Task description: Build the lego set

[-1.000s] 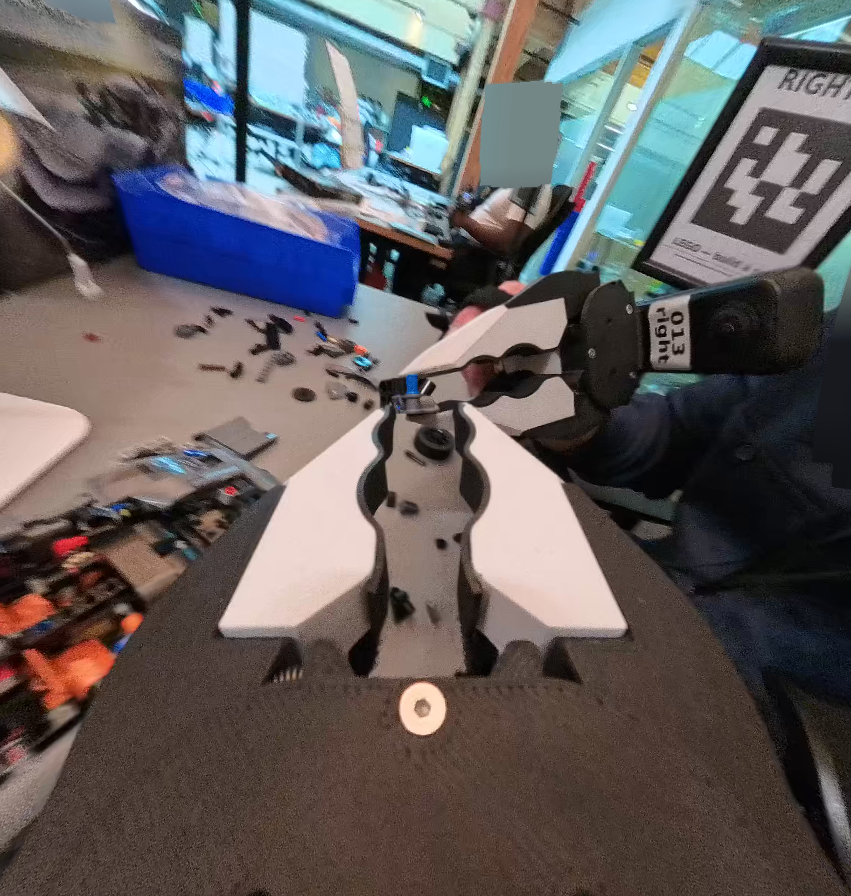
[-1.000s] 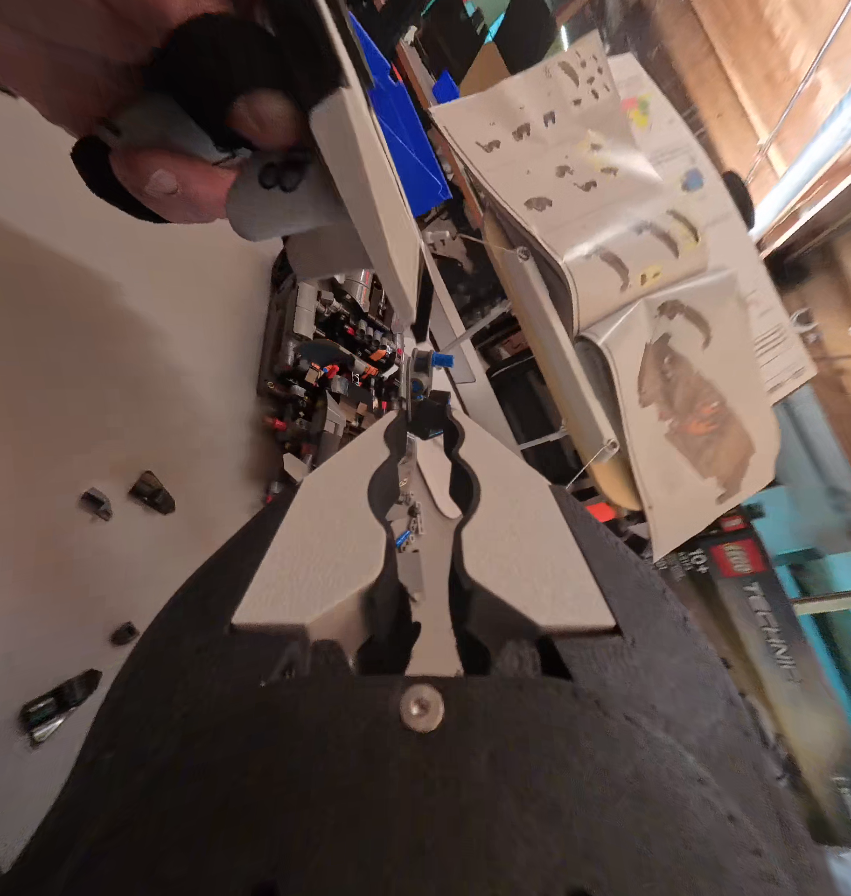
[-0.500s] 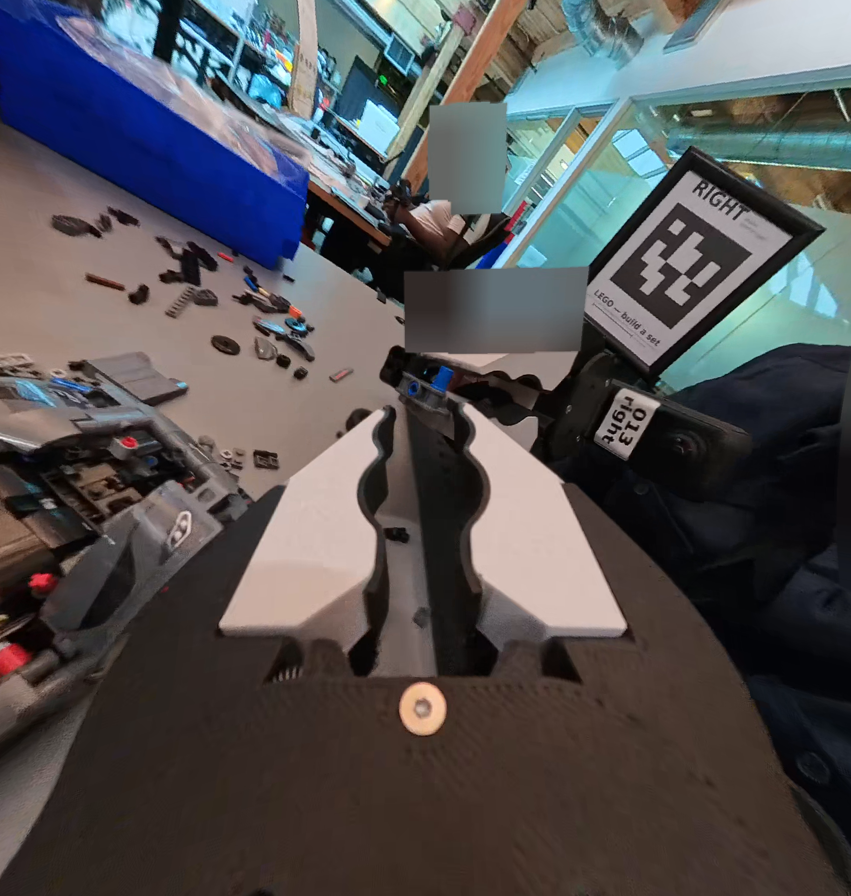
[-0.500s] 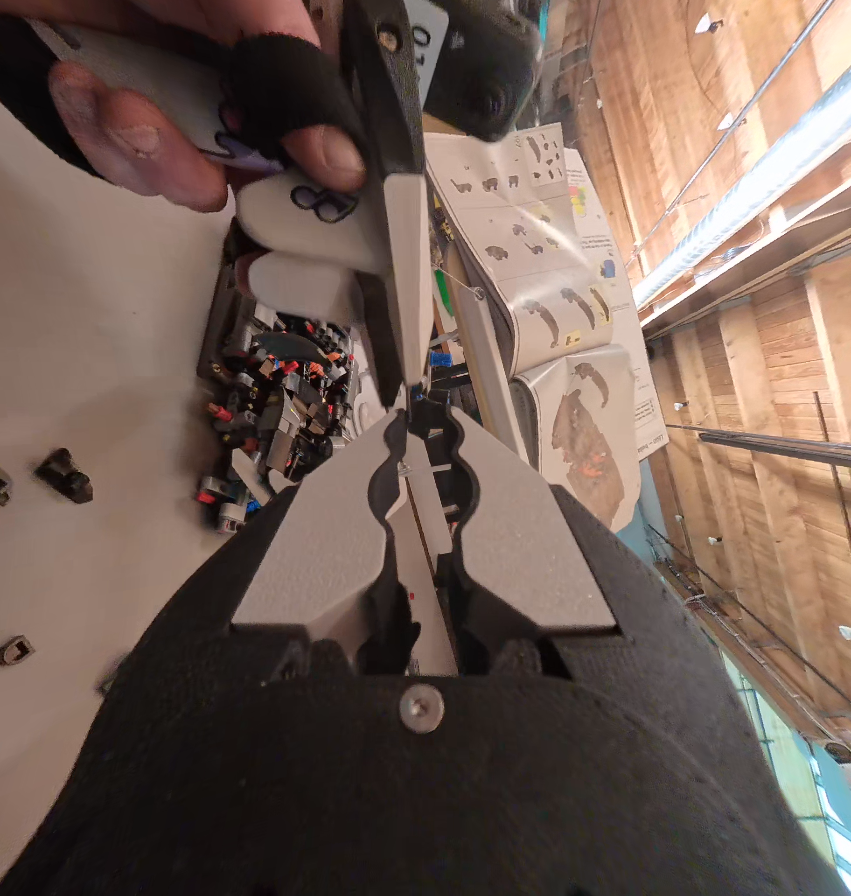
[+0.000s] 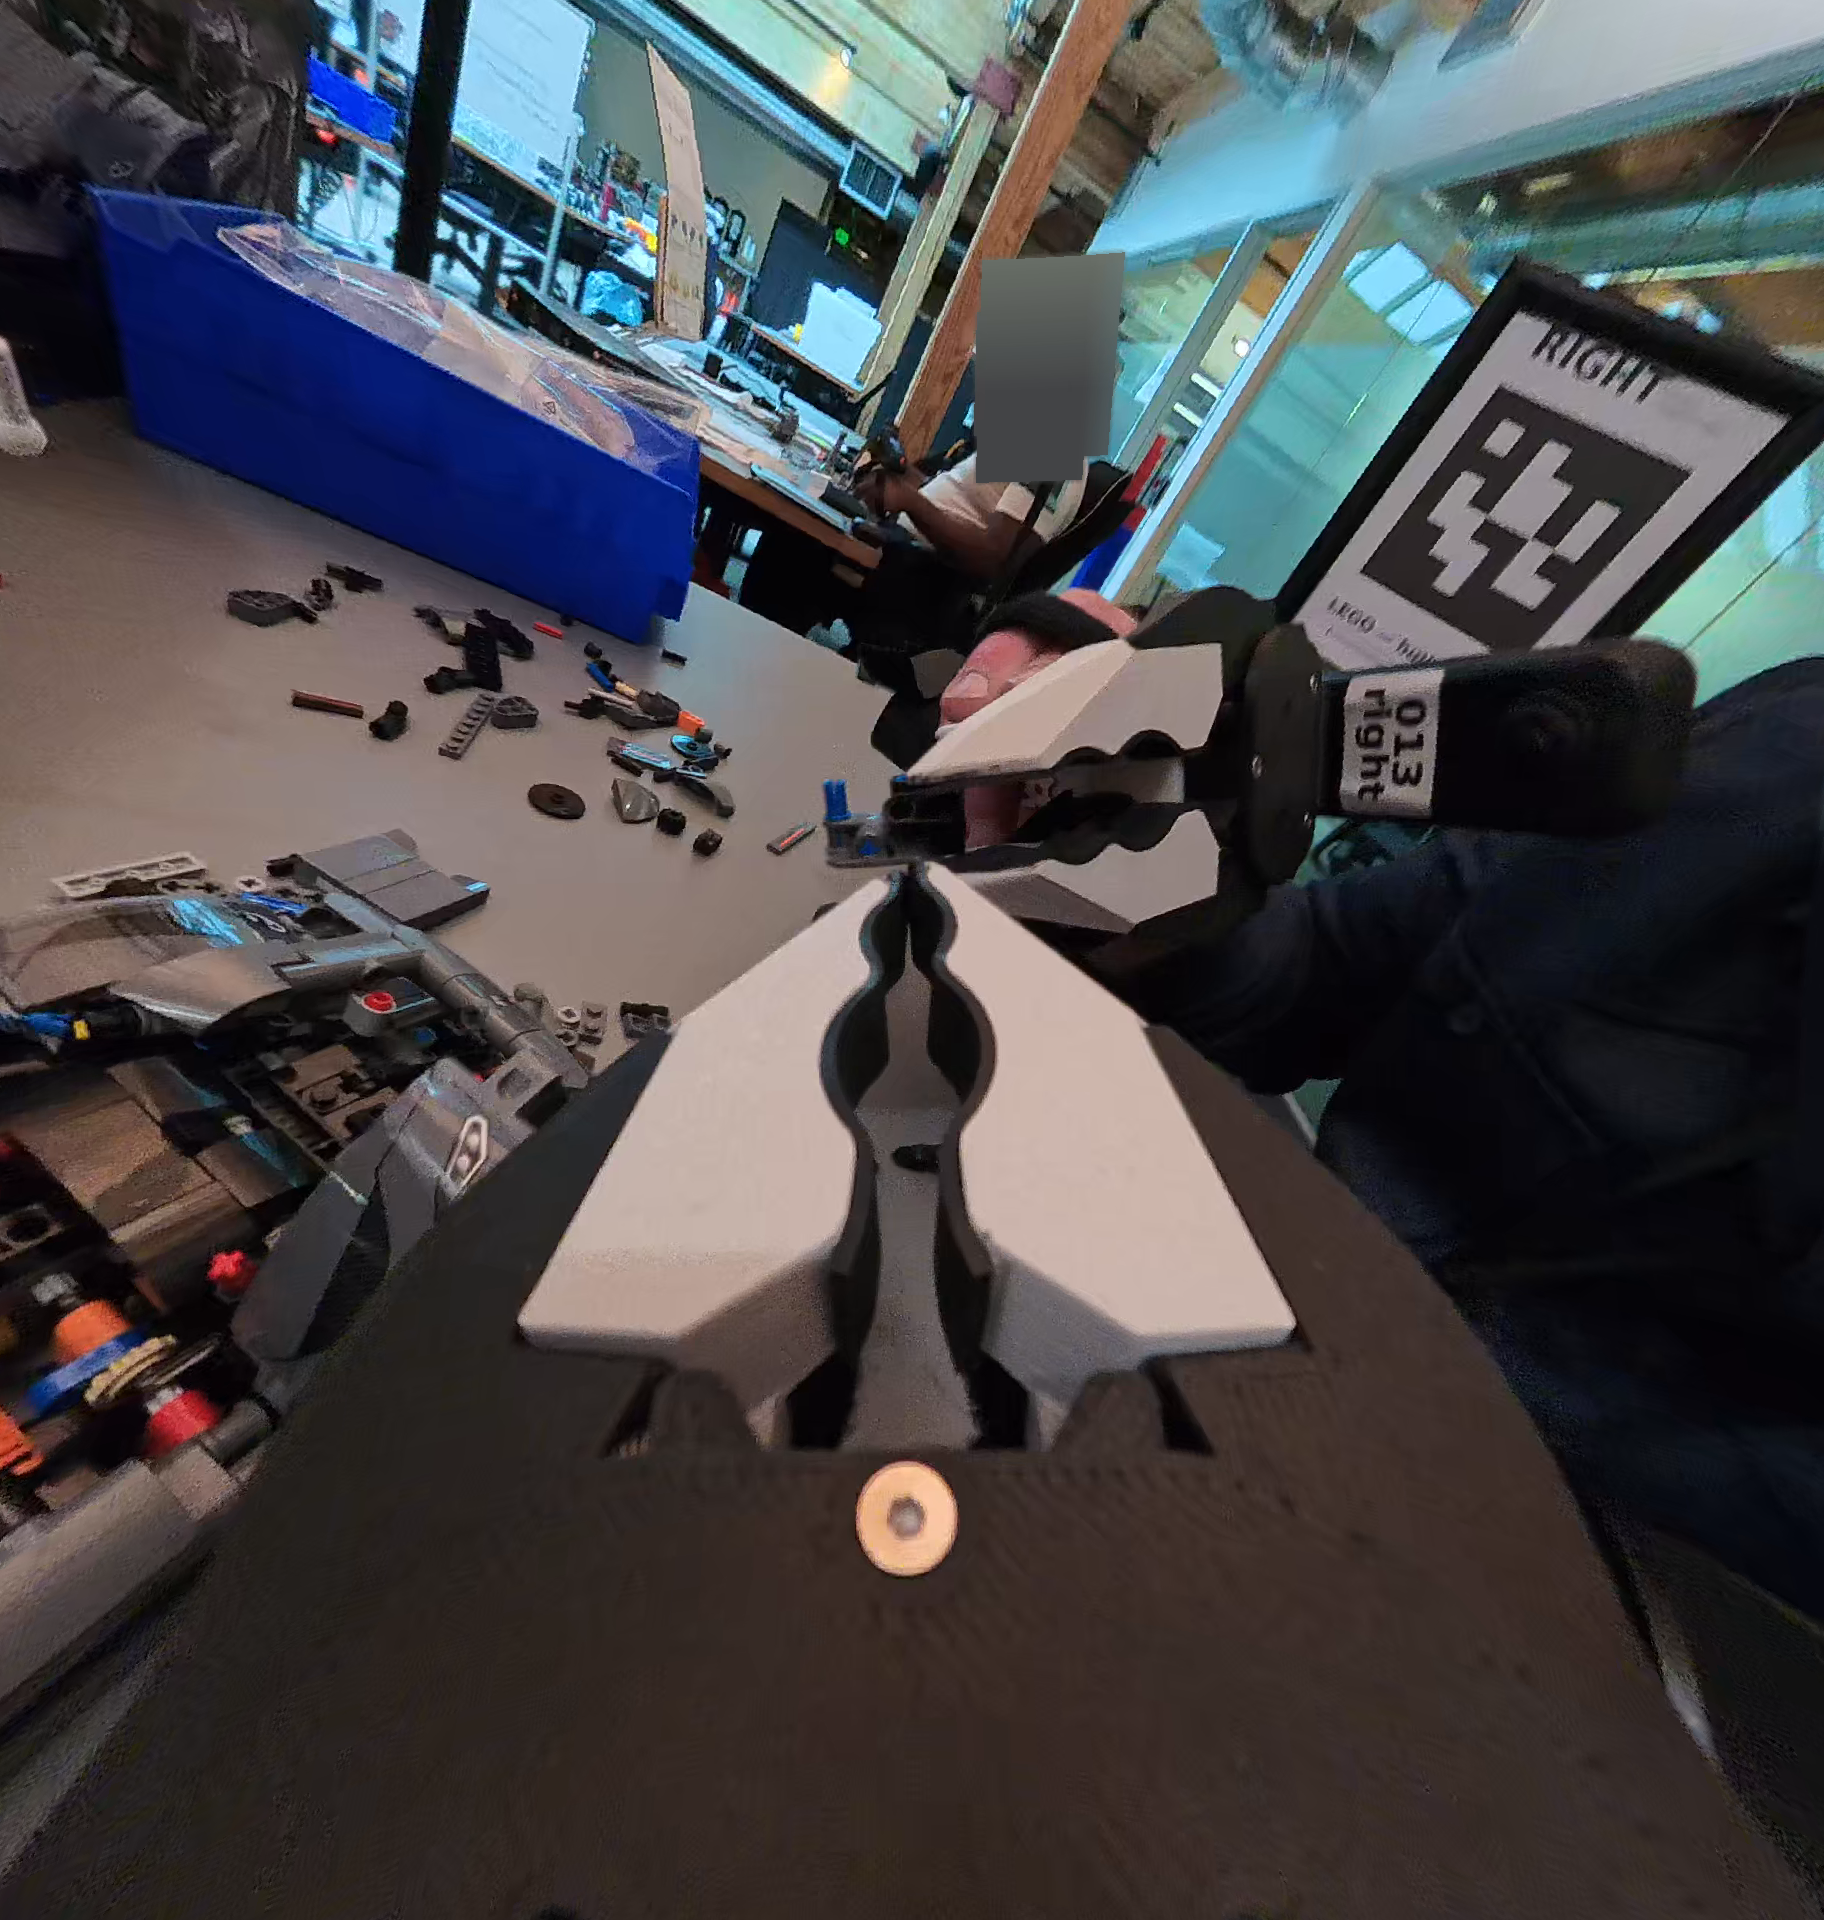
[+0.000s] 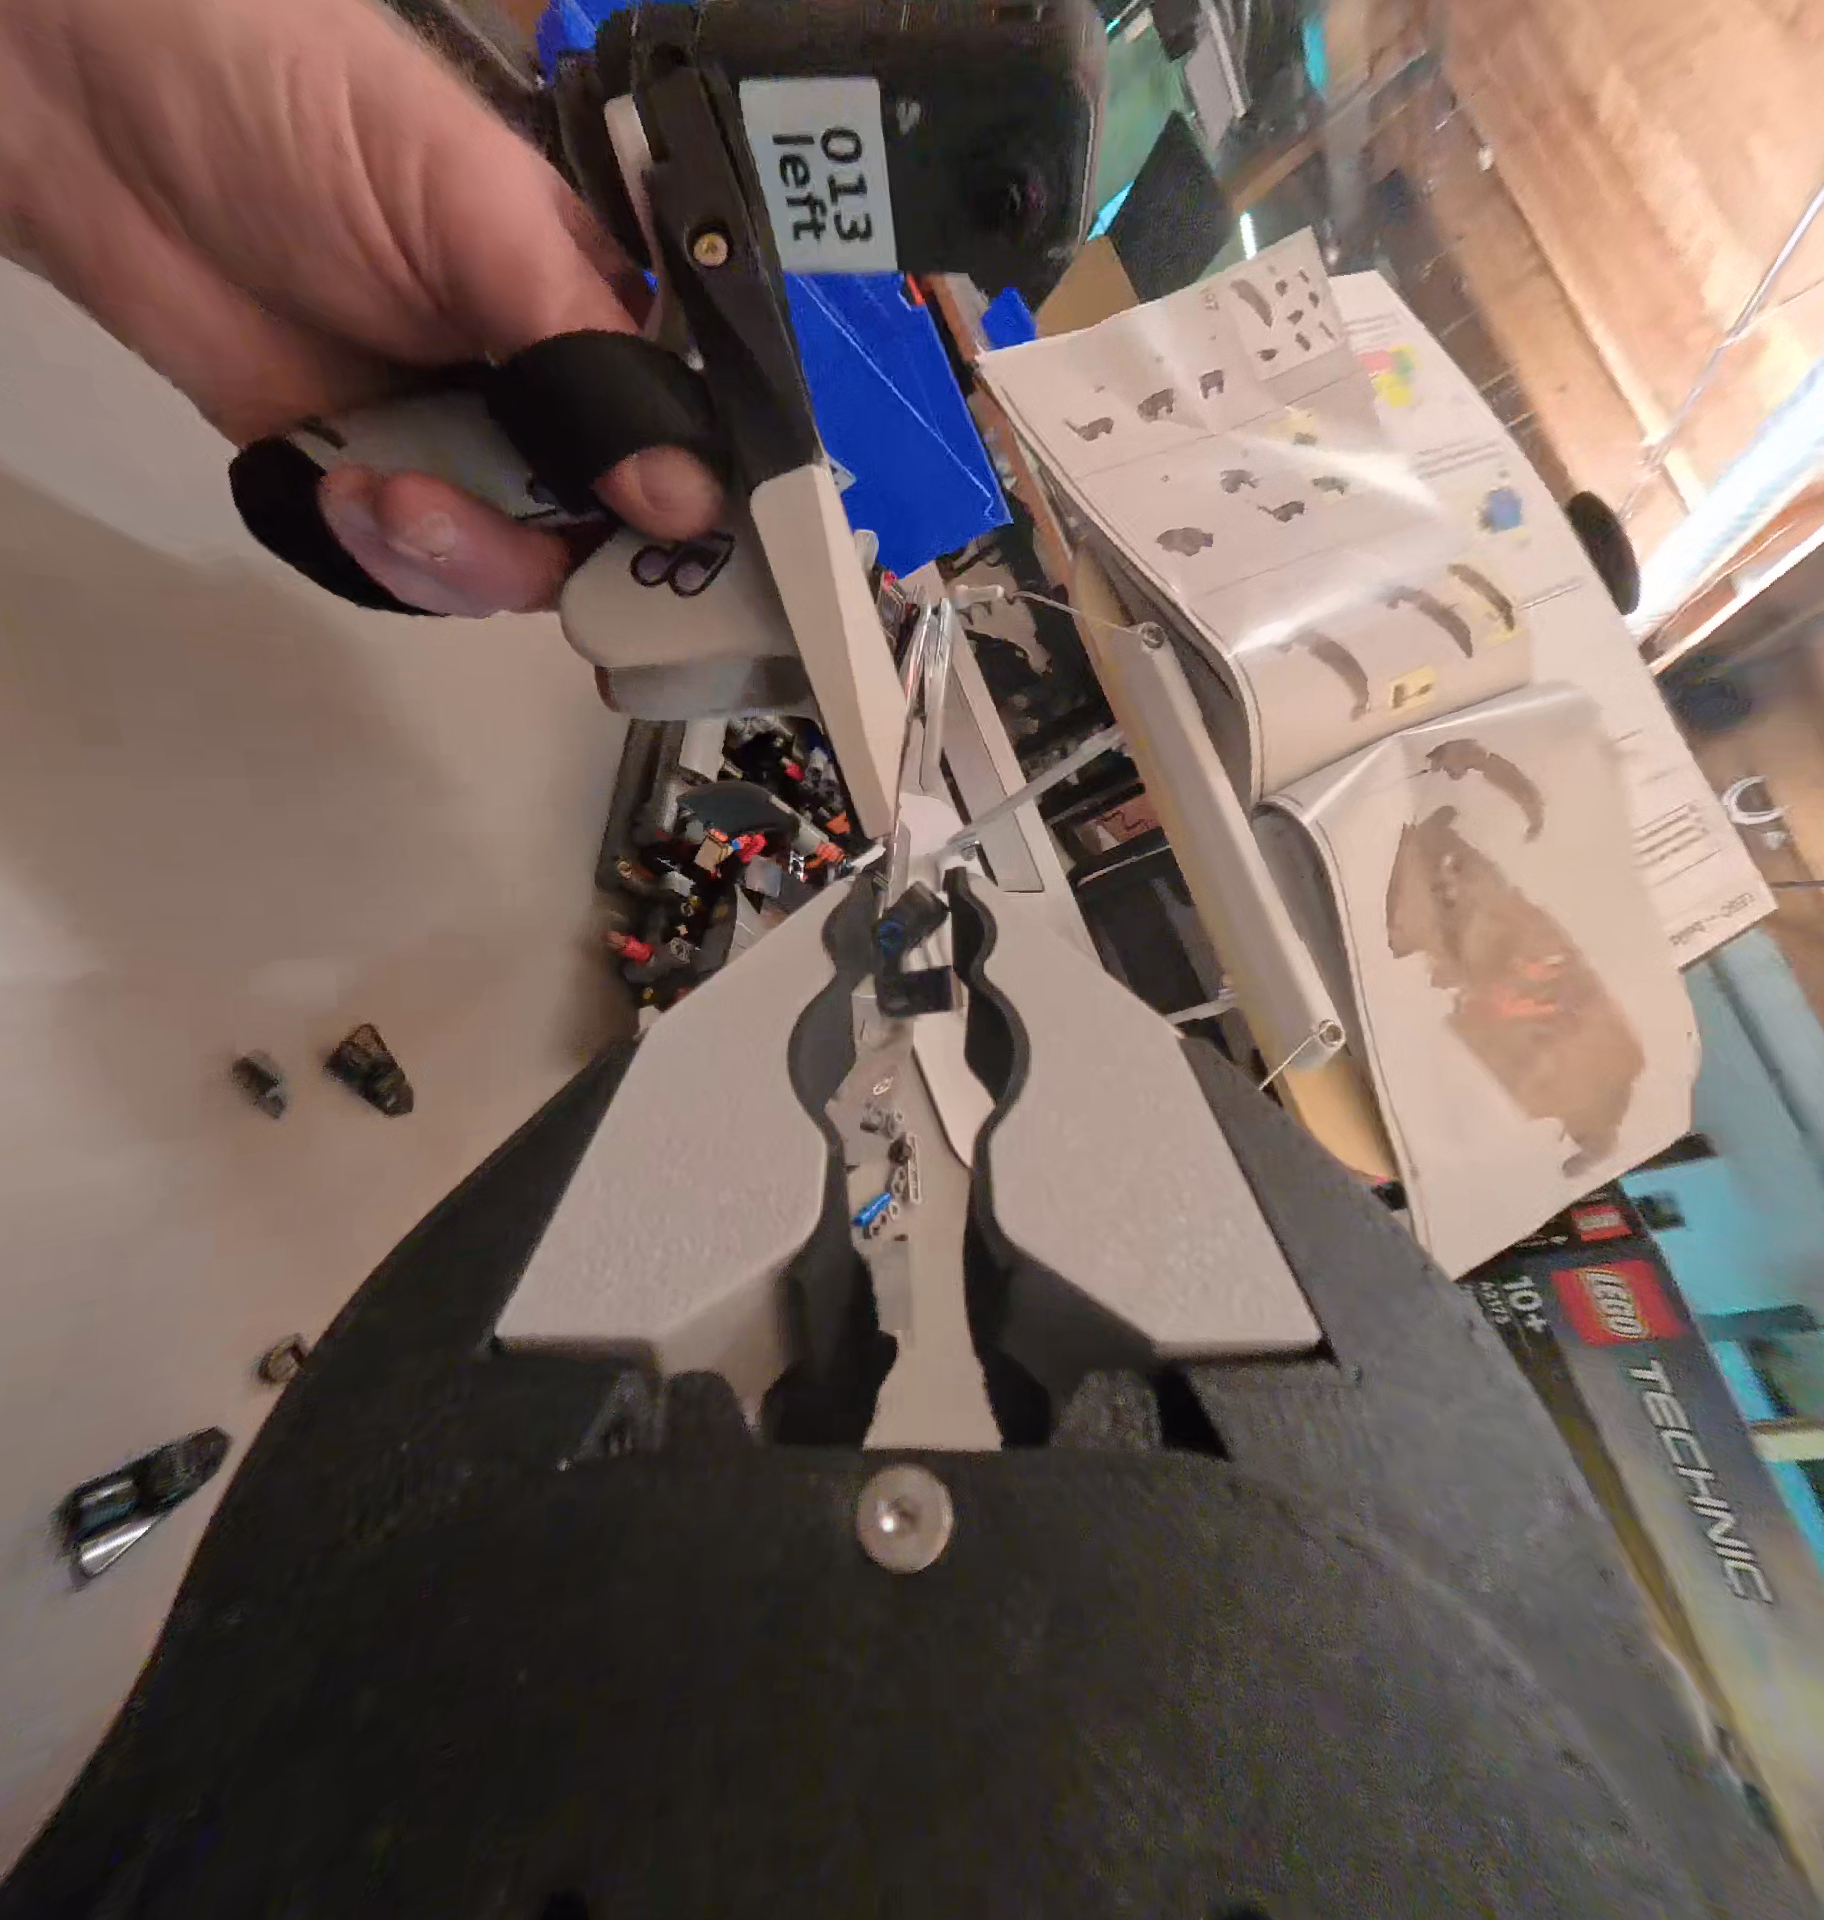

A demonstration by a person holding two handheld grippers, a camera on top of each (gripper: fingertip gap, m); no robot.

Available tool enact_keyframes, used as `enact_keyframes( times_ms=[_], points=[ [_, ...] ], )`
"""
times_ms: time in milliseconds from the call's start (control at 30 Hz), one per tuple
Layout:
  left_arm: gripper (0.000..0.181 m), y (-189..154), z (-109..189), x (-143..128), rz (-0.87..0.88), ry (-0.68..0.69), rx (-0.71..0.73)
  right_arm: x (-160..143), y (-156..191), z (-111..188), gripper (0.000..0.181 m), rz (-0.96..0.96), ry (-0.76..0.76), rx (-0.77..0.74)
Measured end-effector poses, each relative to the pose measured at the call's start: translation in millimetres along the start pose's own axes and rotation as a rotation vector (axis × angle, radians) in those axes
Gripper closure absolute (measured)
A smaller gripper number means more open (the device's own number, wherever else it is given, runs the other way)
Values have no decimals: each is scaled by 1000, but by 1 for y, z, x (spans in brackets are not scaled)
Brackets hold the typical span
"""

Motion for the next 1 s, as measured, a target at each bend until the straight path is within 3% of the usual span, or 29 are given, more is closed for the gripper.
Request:
enact_keyframes(
  times_ms=[200,300,433,567,700,833,933,1000],
  points=[
    [181,1,-5,-5,-4,31,14,-7,2,3,170,-155,-83,99],
    [180,4,-5,-5,80,44,-58,-4,1,11,170,-92,-127,52],
    [162,5,-14,-10,249,47,-280,2,-7,21,171,-100,-280,37],
    [152,-6,-20,-10,287,29,-447,10,-9,30,171,-92,-432,43],
    [152,-18,-26,-16,333,71,-610,14,-11,35,171,-141,-598,64],
    [152,-31,-26,-15,230,40,-591,17,-13,39,173,-185,-680,84],
    [171,-35,-16,-8,149,-56,-569,14,-16,40,176,-255,-728,100],
    [171,-36,-15,-7,102,-56,-528,11,-16,40,176,-288,-742,109]
  ],
)
Point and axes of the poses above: each gripper's, where its closed fingertips meet, z back along the fingers, x out of its top, y = z × x across the jaws, the point moved 9 cm from there along z, back along the fingers, and after that the axes turned 13 degrees about z, right-handed, at the moved point
